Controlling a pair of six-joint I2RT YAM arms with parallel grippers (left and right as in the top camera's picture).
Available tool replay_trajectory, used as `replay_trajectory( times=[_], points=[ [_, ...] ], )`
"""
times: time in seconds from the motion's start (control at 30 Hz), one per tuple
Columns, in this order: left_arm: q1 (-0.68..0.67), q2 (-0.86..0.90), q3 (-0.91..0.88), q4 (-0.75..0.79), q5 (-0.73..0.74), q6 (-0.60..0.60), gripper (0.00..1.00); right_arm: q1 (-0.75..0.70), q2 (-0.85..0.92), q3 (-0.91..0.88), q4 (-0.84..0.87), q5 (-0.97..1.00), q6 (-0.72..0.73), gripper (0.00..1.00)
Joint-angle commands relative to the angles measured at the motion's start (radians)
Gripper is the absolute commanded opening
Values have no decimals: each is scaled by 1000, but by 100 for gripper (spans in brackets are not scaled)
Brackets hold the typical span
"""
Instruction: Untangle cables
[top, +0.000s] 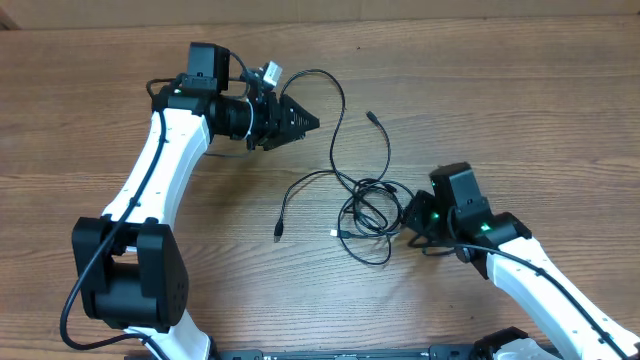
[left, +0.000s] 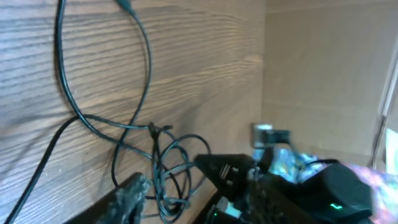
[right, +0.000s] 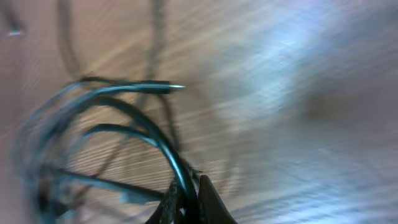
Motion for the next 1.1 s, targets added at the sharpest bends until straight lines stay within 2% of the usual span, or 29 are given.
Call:
replay_trajectory(
  times=[0.0, 0.2, 0.33, 0.43, 0.53, 0.63, 0.77, 0.97, 1.07],
  points=[
    [-46, -23, 26, -3, -48, -12, 56, -3, -32, 137, 16, -123, -92, 4],
    [-121, -23, 26, -10, -48, 25, 54, -3, -32, 217, 55, -146, -94, 4],
    [-172, -23, 26, -11, -108, 48, 41, -3, -32, 217, 66, -202, -118, 4],
    [-198, -23, 26, -33, -224, 48, 44, -3, -32, 219, 77, -253, -132, 4],
    [-220, -23, 26, -39, -309, 47, 53, -3, -32, 219, 139, -363, -132, 4],
    [-251, -23, 26, -18, -350, 47, 54, -3, -32, 219, 216, -470, -131, 4],
    [-300, -23, 26, 0, -512, 15, 46, -3, -35, 236, 238, -546, -131, 4],
    [-352, -23, 26, 2, -845, -142, 43, -3, -69, 296, 243, -650, -131, 4],
    [-363, -23, 26, 2, -972, -198, 39, -3, -101, 325, 243, -655, -131, 4]
  ],
)
